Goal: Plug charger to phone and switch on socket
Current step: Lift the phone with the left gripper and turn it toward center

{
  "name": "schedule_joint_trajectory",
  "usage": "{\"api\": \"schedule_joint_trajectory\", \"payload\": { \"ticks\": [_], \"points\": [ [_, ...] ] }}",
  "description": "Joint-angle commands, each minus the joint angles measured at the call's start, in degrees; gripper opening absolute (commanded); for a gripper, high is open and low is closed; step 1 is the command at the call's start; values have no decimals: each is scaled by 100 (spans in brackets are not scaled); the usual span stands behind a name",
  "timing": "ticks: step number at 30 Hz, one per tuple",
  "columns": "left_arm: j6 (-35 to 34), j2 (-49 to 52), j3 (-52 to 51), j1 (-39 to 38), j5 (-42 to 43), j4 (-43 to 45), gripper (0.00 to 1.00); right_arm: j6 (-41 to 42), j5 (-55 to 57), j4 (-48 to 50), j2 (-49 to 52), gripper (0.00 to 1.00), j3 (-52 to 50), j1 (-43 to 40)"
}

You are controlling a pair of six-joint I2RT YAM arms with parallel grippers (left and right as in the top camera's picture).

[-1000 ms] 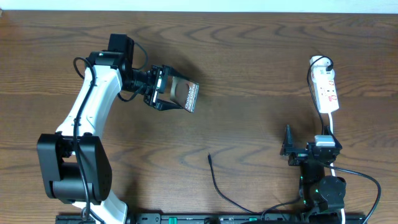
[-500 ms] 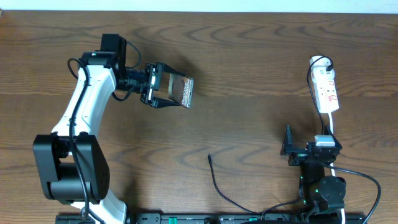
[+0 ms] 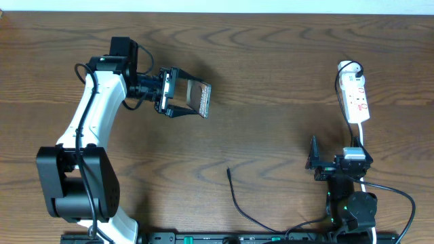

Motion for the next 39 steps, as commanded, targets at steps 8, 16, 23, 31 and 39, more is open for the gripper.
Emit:
{"api": "schedule_joint_trajectory", "payload": {
  "ticks": [8, 16, 23, 31, 39],
  "points": [
    [221, -76, 155, 107, 437, -9, 7, -28, 35, -20, -33, 99, -7, -24],
    [369, -76, 157, 107, 20, -11, 7, -28, 35, -20, -33, 99, -7, -24],
    [363, -76, 144, 79, -2796, -229, 8, -28, 35, -20, -33, 99, -7, -24],
    [319, -76, -103, 76, -5322, -398, 8, -28, 35, -20, -33, 99, -7, -24],
    [323, -76, -151, -28, -6043, -748, 8, -28, 24, -11, -33, 99, -7, -24]
  ]
}}
